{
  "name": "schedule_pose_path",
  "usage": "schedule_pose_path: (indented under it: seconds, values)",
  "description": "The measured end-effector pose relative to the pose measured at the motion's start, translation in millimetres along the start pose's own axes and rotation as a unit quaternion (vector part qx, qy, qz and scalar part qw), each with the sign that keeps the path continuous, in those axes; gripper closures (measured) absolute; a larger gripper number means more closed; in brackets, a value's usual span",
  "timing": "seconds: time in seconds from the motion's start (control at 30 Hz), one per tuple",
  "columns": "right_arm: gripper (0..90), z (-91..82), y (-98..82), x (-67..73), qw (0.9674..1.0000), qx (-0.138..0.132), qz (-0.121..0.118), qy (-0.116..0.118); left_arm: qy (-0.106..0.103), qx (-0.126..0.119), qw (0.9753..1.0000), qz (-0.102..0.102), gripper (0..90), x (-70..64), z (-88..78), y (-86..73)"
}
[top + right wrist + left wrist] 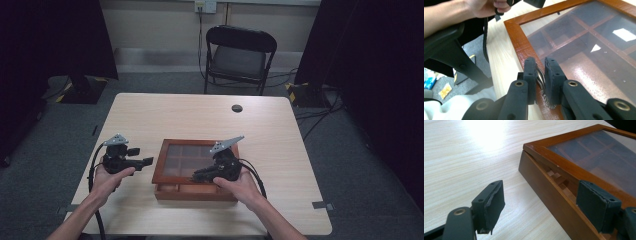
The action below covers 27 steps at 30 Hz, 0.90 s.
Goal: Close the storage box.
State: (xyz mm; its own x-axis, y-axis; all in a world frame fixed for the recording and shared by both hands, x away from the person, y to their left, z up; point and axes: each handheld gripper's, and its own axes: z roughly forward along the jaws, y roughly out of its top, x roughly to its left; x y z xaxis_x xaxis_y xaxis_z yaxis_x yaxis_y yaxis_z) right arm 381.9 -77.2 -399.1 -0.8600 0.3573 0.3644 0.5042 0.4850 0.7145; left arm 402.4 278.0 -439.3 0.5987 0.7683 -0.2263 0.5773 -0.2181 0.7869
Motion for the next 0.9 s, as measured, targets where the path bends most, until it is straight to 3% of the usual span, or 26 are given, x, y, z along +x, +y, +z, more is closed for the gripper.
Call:
schedule_pose_path:
  seconds: [0.9]
  values:
    - [81.3,25.4,-20.6,-5.8,0.999,0.045,0.007,-0.005,-0.003,0.015,0.9999,0.008,22.3,-3.3,5.2,-0.4]
